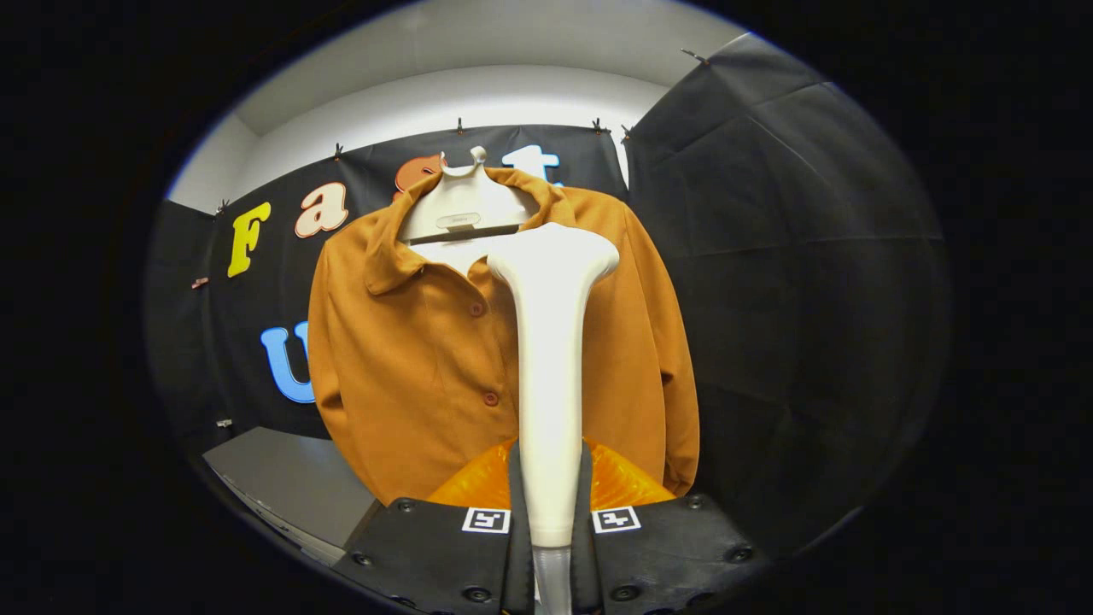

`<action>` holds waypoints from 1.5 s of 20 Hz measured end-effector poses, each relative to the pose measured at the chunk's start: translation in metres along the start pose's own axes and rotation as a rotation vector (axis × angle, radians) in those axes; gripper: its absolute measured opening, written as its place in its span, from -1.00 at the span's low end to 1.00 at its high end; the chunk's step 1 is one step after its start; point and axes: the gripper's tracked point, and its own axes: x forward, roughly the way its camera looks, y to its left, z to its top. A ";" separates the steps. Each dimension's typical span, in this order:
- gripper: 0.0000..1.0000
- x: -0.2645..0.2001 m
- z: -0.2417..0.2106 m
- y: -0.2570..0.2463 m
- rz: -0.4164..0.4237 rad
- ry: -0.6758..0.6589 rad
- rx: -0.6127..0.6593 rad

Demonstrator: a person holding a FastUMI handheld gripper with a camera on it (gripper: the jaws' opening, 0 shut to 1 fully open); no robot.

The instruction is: Iron the clothes twice with a garment steamer, once on the left side and once on the right side.

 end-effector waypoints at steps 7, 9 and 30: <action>-0.59 0.005 -0.057 -0.010 0.020 0.092 -0.007; -0.60 0.001 -0.077 -0.013 0.018 0.125 -0.011; -0.59 -0.064 -0.252 -0.046 -0.091 0.429 -0.008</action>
